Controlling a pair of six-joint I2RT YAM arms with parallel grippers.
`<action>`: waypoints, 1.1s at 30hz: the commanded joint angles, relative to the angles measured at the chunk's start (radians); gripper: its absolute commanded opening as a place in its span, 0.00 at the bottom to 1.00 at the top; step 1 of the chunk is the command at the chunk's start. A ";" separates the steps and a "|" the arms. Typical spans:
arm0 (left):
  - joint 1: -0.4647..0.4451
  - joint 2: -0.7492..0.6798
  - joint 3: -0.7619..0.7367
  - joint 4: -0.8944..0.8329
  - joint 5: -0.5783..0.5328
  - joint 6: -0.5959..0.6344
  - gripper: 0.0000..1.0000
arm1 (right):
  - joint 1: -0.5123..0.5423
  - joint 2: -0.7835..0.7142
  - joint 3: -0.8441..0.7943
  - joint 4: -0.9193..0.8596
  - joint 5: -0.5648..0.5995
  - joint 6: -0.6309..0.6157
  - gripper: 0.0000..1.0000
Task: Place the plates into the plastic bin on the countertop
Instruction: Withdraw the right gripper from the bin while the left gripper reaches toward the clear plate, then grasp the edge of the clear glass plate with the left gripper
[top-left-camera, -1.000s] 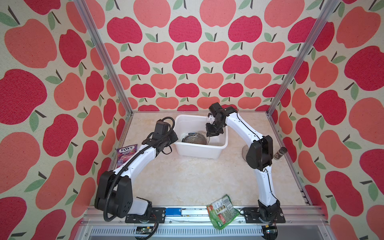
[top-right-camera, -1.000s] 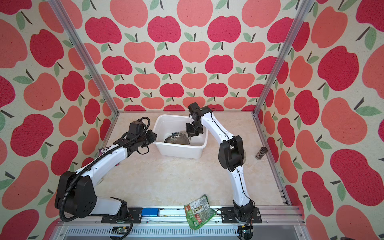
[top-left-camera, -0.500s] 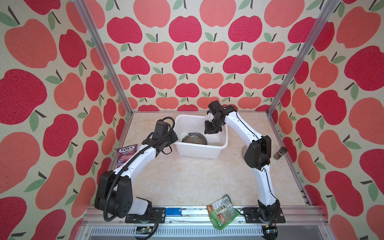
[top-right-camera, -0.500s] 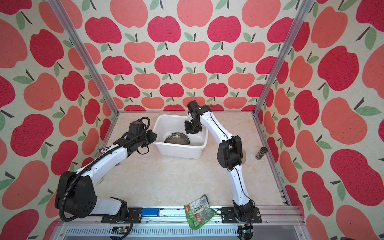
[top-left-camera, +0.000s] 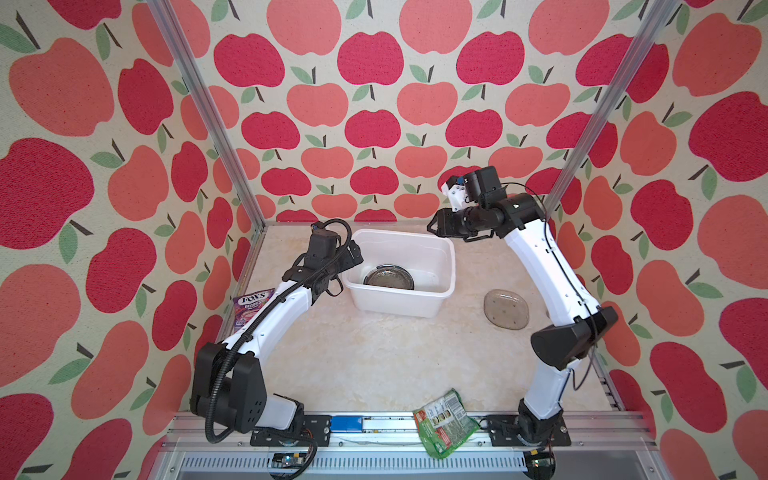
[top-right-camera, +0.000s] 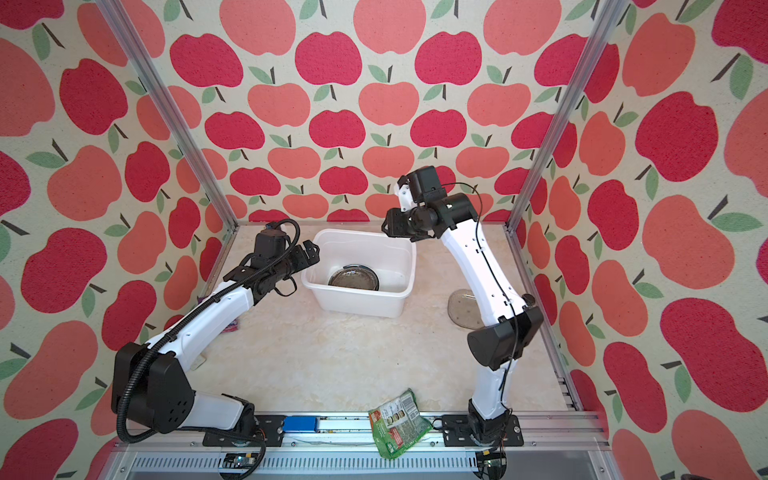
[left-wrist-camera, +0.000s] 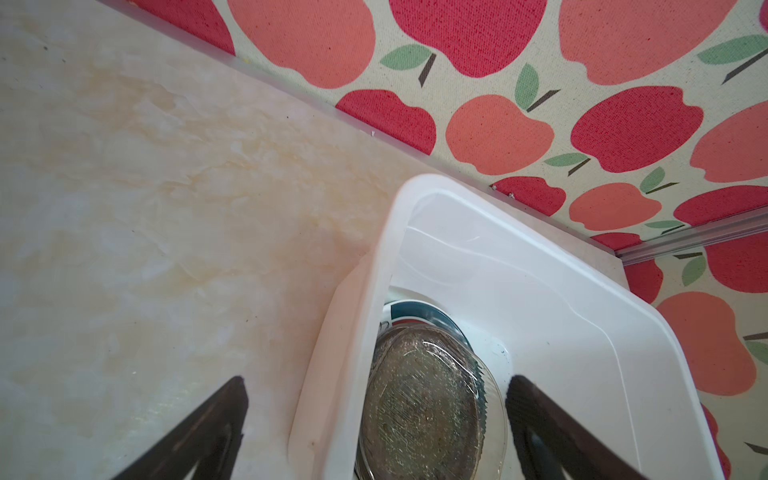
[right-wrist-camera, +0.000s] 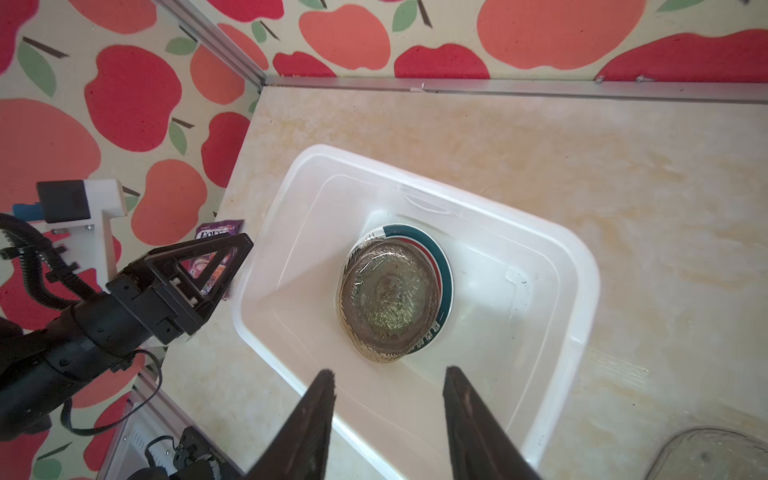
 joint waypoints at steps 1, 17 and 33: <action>-0.109 -0.094 0.082 -0.038 -0.140 0.160 0.99 | -0.062 -0.126 -0.195 0.074 0.032 0.013 0.47; -0.587 0.424 0.663 -0.268 0.115 0.293 0.99 | -0.432 -0.620 -0.759 0.210 0.059 0.129 0.47; -0.681 1.096 1.327 -0.579 0.191 0.250 0.84 | -0.609 -0.768 -1.020 0.371 -0.114 0.184 0.45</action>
